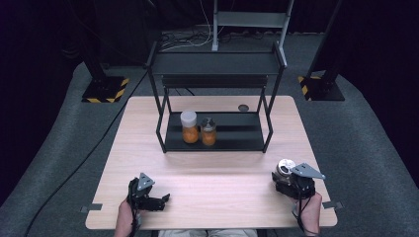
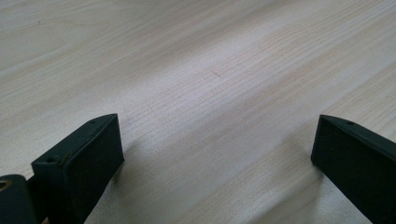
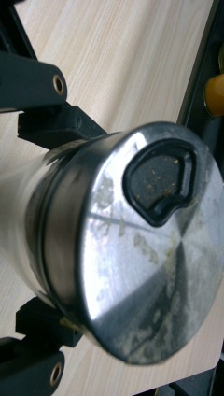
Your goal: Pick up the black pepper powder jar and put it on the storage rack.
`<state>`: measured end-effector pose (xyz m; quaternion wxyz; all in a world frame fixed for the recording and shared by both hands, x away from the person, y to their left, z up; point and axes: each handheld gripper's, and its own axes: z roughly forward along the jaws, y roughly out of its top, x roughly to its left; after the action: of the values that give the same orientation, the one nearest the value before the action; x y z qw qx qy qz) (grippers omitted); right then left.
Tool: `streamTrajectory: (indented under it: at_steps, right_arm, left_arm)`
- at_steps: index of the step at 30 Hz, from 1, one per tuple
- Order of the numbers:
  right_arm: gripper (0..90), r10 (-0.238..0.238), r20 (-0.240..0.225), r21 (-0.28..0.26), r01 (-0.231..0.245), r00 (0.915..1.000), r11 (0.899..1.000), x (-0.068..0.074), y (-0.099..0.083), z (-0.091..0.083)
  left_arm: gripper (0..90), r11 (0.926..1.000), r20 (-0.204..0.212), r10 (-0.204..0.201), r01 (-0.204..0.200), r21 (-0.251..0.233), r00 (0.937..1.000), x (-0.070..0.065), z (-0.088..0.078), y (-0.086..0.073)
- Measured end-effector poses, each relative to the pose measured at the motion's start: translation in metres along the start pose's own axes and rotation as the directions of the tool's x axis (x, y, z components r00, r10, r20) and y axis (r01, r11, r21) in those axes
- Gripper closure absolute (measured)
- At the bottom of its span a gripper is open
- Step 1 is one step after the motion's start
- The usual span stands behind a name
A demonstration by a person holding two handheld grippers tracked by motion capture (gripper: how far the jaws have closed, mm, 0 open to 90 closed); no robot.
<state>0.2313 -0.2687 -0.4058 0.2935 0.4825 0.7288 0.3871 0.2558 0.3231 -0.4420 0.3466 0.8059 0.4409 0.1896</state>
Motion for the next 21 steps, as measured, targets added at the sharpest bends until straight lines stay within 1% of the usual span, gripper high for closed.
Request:
streamTrajectory:
  at_steps: [5, 13, 21]
  right_arm:
    - [30.4, -0.012, -0.003, 0.002, 0.012, 0.9999, 1.000, 0.002, 0.003, 0.002]
    - [30.4, -0.024, -0.023, -0.004, 0.024, 0.9994, 1.000, 0.005, 0.010, 0.006]
    - [30.4, -0.048, -0.039, -0.001, 0.048, 0.9981, 0.999, 0.010, 0.016, 0.011]
  left_arm:
    - [1.7, 1.0000, 0.000, 0.000, 0.000, 0.000, 1.0000, 0.000, 0.000, 0.000]
    - [1.7, 1.0000, 0.000, 0.000, 0.000, 0.000, 1.0000, 0.000, 0.000, 0.000]
    - [1.7, 1.0000, 0.000, 0.000, 0.000, 0.000, 1.0000, 0.000, 0.000, 0.000]
